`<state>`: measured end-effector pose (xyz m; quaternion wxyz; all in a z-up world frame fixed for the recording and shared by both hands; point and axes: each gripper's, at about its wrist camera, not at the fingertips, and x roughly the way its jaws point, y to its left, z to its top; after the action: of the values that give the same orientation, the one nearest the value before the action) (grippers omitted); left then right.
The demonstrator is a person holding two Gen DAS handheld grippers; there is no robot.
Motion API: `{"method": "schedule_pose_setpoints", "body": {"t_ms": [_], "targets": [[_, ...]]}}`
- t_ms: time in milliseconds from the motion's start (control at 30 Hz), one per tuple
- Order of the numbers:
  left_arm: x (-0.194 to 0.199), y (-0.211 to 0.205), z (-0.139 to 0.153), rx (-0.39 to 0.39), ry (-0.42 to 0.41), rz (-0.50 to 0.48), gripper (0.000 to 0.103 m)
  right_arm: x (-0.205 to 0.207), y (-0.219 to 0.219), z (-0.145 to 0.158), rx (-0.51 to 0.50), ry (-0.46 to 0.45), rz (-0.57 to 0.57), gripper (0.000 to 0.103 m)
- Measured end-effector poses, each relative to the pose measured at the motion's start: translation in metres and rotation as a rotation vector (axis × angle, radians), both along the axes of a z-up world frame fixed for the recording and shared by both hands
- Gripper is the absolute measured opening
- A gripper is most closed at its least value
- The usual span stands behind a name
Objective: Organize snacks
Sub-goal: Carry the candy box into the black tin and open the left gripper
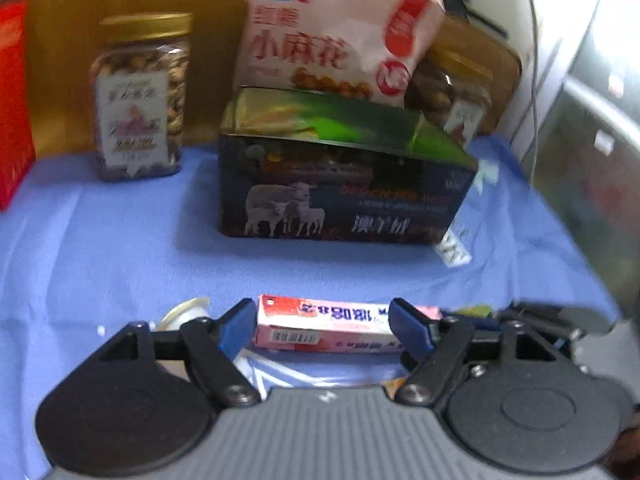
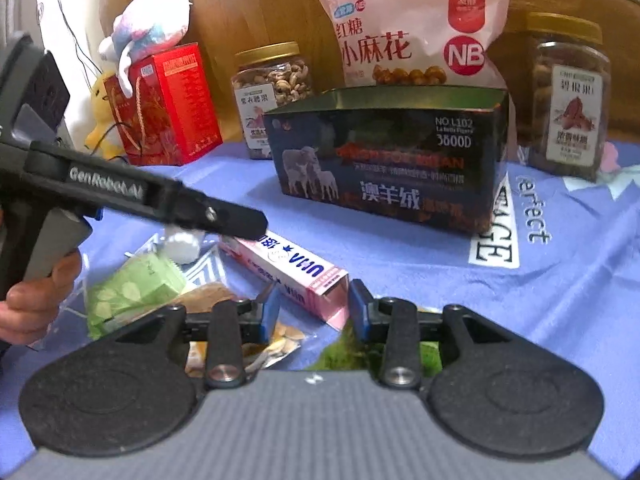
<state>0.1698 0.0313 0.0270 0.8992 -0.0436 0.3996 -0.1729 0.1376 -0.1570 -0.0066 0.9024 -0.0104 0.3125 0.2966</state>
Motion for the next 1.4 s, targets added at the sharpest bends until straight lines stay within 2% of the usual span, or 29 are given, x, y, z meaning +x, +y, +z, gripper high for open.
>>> {"method": "schedule_pose_setpoints", "body": {"t_ms": [67, 233, 300, 367, 400, 500, 700, 733, 767, 900, 1033, 1167, 1400], "targets": [[0.002, -0.006, -0.004, 0.029, 0.002, -0.003, 0.076, 0.000, -0.001, 0.000, -0.003, -0.006, 0.004, 0.041], [0.012, -0.007, -0.003, -0.015, 0.017, 0.008, 0.077, -0.001, -0.002, 0.001, -0.031, -0.026, -0.006, 0.040], [0.015, -0.011, -0.004, -0.013, 0.014, 0.001, 0.077, -0.002, -0.002, 0.001, -0.074, -0.057, -0.030, 0.045], [0.016, -0.018, -0.005, -0.004, 0.010, -0.012, 0.077, -0.005, -0.001, 0.001, -0.132, -0.107, -0.061, 0.055], [0.016, -0.020, -0.005, -0.005, 0.011, -0.019, 0.077, -0.007, -0.001, 0.001, -0.170, -0.140, -0.089, 0.057], [0.013, -0.025, -0.006, -0.005, 0.012, -0.025, 0.077, -0.011, -0.007, 0.003, -0.200, -0.188, -0.131, 0.057], [0.010, -0.018, -0.005, -0.060, 0.026, -0.015, 0.075, -0.004, -0.009, 0.001, -0.188, -0.151, -0.061, 0.056], [0.010, -0.017, -0.005, -0.063, 0.028, -0.010, 0.072, -0.003, -0.004, 0.001, -0.194, -0.143, -0.039, 0.054], [0.009, -0.017, -0.004, -0.062, 0.031, -0.003, 0.072, -0.002, 0.001, 0.000, -0.200, -0.140, -0.016, 0.046], [0.003, -0.010, 0.000, -0.092, 0.039, 0.020, 0.072, -0.007, 0.018, 0.000, -0.253, -0.197, -0.018, 0.043], [-0.010, -0.006, 0.024, -0.093, -0.060, 0.035, 0.072, -0.016, 0.020, 0.011, -0.219, -0.282, -0.039, 0.042], [-0.009, -0.005, 0.053, -0.098, -0.165, 0.042, 0.072, -0.020, 0.026, 0.029, -0.200, -0.422, -0.071, 0.042], [0.030, -0.013, 0.067, -0.117, -0.218, 0.059, 0.072, 0.010, 0.024, 0.045, -0.185, -0.504, -0.131, 0.042]]}}
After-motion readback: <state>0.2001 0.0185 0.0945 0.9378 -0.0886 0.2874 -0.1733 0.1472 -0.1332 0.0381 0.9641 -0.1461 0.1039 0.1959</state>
